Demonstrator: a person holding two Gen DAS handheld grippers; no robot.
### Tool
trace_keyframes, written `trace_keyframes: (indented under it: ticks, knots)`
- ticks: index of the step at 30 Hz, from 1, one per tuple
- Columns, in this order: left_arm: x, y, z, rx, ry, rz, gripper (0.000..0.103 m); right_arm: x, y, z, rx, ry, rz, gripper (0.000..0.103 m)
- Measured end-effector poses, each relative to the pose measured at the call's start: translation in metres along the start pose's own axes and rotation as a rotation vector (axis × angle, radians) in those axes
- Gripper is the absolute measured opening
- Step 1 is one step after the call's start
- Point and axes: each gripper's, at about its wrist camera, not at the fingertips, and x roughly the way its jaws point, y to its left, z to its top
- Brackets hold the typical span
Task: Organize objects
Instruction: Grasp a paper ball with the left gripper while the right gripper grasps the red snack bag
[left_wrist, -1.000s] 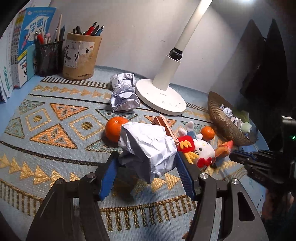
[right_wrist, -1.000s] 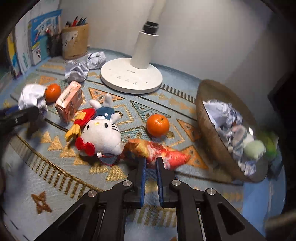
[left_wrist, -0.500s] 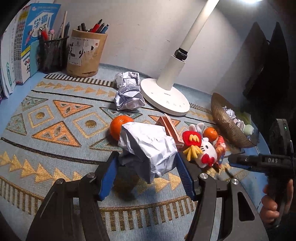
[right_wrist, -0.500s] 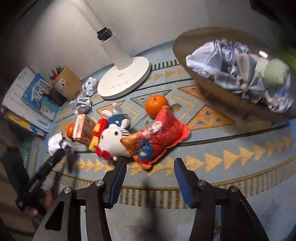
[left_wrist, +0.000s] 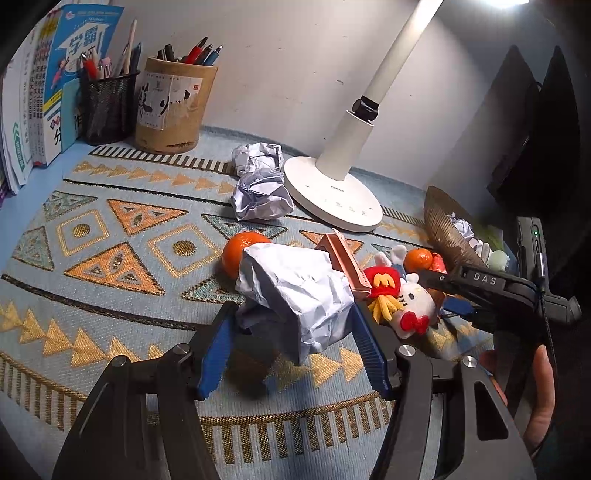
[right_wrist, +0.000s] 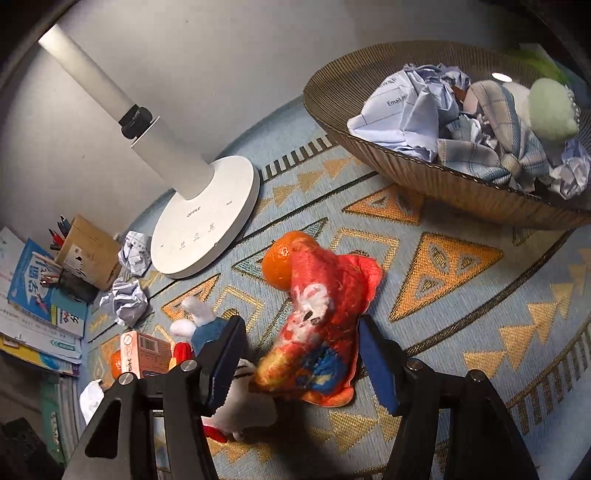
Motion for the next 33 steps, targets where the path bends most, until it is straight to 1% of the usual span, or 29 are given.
trace_keyframes:
  ticks: [1, 2, 5, 6, 7, 8, 10, 11, 14, 15, 16, 17, 18, 19, 20, 22, 24, 25, 27, 29, 31, 32, 33]
  knots:
    - [0.000, 0.000, 0.000, 0.001, 0.000, 0.000, 0.059, -0.001, 0.000, -0.001, -0.016, -0.009, -0.024, 0.051]
    - [0.000, 0.000, 0.000, 0.002, -0.002, 0.002, 0.059, -0.002, -0.003, -0.002, -0.023, -0.018, -0.021, 0.044]
    - [0.000, -0.001, -0.001, 0.008, -0.007, 0.015, 0.059, -0.014, -0.021, -0.008, -0.012, -0.026, 0.074, 0.029]
    - [-0.001, -0.002, -0.001, 0.013, -0.014, 0.026, 0.059, -0.023, -0.026, -0.011, -0.019, -0.035, 0.087, 0.026]
    - [-0.002, -0.003, -0.001, 0.019, -0.021, 0.037, 0.059, -0.031, -0.029, -0.014, -0.035, -0.040, 0.073, 0.026]
    - [-0.002, -0.003, -0.001, 0.024, -0.026, 0.042, 0.059, -0.041, -0.029, -0.018, -0.077, -0.050, 0.051, 0.026]
    - [-0.003, -0.004, -0.002, 0.028, -0.027, 0.044, 0.059, -0.059, -0.022, -0.026, -0.215, -0.088, -0.007, 0.026]
    - [-0.003, -0.005, -0.002, 0.031, -0.028, 0.049, 0.059, -0.067, -0.017, -0.031, -0.292, -0.109, -0.060, 0.026]
    - [-0.002, -0.005, -0.002, 0.034, -0.027, 0.054, 0.059, -0.075, -0.004, -0.051, -0.559, -0.099, -0.193, 0.026]
    - [-0.001, -0.005, -0.002, 0.034, -0.025, 0.055, 0.059, -0.078, -0.002, -0.058, -0.631, -0.116, -0.240, 0.027]
    - [-0.001, -0.005, -0.002, 0.033, -0.024, 0.057, 0.059, -0.080, -0.002, -0.064, -0.695, -0.132, -0.288, 0.028]
    - [-0.001, -0.005, -0.002, 0.033, -0.024, 0.058, 0.059, -0.083, -0.007, -0.066, -0.713, -0.142, -0.311, 0.037]
    - [-0.001, -0.004, -0.002, 0.033, -0.024, 0.058, 0.059, -0.088, -0.013, -0.065, -0.690, -0.137, -0.291, 0.061]
    - [0.000, -0.005, -0.003, 0.034, -0.023, 0.059, 0.059, -0.094, -0.022, -0.060, -0.644, -0.128, -0.233, 0.074]
    - [0.000, -0.005, -0.003, 0.036, -0.022, 0.059, 0.059, -0.100, -0.031, -0.056, -0.591, -0.127, -0.160, 0.090]
    - [0.000, -0.007, -0.003, 0.043, -0.020, 0.061, 0.059, -0.107, -0.049, -0.049, -0.501, -0.098, -0.021, 0.090]
    - [0.001, -0.008, -0.004, 0.052, -0.019, 0.063, 0.059, -0.104, -0.053, -0.049, -0.454, -0.068, 0.031, 0.090]
    - [0.001, -0.009, -0.004, 0.055, -0.019, 0.066, 0.059, -0.100, -0.051, -0.052, -0.463, -0.052, 0.038, 0.090]
    - [0.001, -0.010, -0.005, 0.057, -0.020, 0.068, 0.059, -0.086, -0.041, -0.057, -0.504, -0.025, 0.019, 0.090]
    - [0.000, -0.009, -0.005, 0.055, -0.026, 0.080, 0.059, -0.069, -0.034, -0.058, -0.507, -0.008, 0.004, 0.090]
    - [-0.002, -0.010, -0.005, 0.063, -0.048, 0.108, 0.059, -0.054, -0.034, -0.056, -0.482, 0.014, 0.019, 0.084]
    - [-0.002, -0.011, -0.005, 0.068, -0.050, 0.105, 0.059, -0.049, -0.034, -0.054, -0.471, 0.023, 0.028, 0.073]
    - [-0.002, -0.012, -0.006, 0.073, -0.050, 0.106, 0.059, -0.044, -0.035, -0.053, -0.464, 0.030, 0.022, 0.065]
